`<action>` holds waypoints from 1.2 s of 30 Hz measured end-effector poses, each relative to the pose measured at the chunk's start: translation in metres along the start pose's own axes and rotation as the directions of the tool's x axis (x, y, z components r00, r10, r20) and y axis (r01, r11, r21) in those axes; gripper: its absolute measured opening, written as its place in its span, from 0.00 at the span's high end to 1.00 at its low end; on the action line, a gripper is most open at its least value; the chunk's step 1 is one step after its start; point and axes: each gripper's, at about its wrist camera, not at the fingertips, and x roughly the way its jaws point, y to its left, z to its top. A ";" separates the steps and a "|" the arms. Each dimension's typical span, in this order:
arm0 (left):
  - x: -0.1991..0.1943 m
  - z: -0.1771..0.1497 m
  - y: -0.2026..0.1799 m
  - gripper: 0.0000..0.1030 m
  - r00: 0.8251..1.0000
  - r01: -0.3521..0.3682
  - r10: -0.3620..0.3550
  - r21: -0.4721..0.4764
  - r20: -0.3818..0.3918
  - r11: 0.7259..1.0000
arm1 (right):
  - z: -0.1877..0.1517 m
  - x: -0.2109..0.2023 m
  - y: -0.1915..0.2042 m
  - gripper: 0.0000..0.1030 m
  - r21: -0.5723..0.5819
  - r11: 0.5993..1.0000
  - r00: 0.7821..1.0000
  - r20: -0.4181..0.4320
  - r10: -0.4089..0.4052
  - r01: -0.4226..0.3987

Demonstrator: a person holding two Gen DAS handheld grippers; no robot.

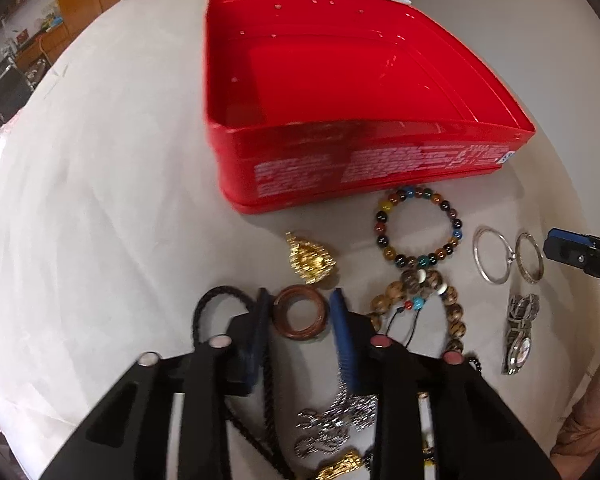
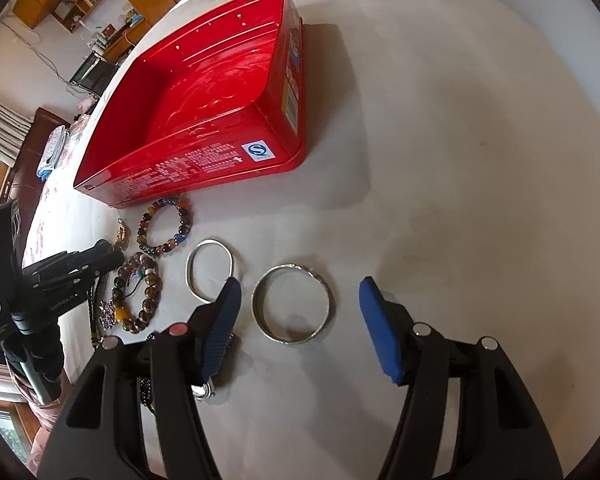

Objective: Organize jewelry
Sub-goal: 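Grasp the brown wooden ring with the left tool while the right tool grasps a silver bangle, then carry the ring and bangle over the red box and open both tools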

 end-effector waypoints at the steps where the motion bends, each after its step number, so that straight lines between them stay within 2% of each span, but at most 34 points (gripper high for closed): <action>1: -0.001 -0.002 0.001 0.71 1.000 0.010 -0.010 -0.004 0.002 1.000 | 0.000 0.000 0.000 0.41 0.000 1.000 1.000 0.001 0.000 0.000; 7: -0.011 -0.010 0.019 0.72 0.999 0.039 -0.038 -0.059 0.024 0.998 | -0.003 -0.001 0.002 0.41 -0.003 1.000 1.000 -0.003 -0.002 0.002; 13: -0.034 -0.022 0.019 0.72 0.997 0.024 -0.019 -0.072 0.069 0.997 | -0.004 -0.005 0.001 0.41 0.000 1.000 1.000 -0.001 -0.031 0.031; 20: -0.059 -0.031 0.014 0.71 0.994 0.010 -0.002 -0.079 0.110 0.997 | -0.004 0.007 0.014 0.41 -0.036 0.998 0.997 -0.042 -0.062 0.061; 22: -0.057 -0.035 0.002 0.72 0.994 0.014 -0.005 -0.079 0.112 0.997 | -0.005 0.011 0.017 0.41 -0.045 0.996 0.995 -0.056 -0.082 0.079; 31: -0.051 -0.031 0.000 0.72 0.995 0.025 -0.019 -0.066 0.097 0.997 | -0.009 0.021 0.033 0.39 -0.097 0.987 0.989 -0.068 -0.134 0.127; 32: -0.051 -0.032 0.000 0.72 0.995 0.026 -0.020 -0.067 0.096 0.997 | -0.010 0.022 0.037 0.41 -0.105 0.986 0.988 -0.070 -0.136 0.128; 34: -0.051 -0.032 0.001 0.71 0.995 0.033 -0.026 -0.073 0.094 0.997 | -0.012 0.024 0.040 0.53 -0.122 0.981 0.985 -0.064 -0.162 0.154; 36: -0.052 -0.032 0.003 0.72 0.995 0.040 -0.032 -0.083 0.095 0.996 | -0.013 0.024 0.042 0.53 -0.133 0.976 0.982 -0.056 -0.179 0.170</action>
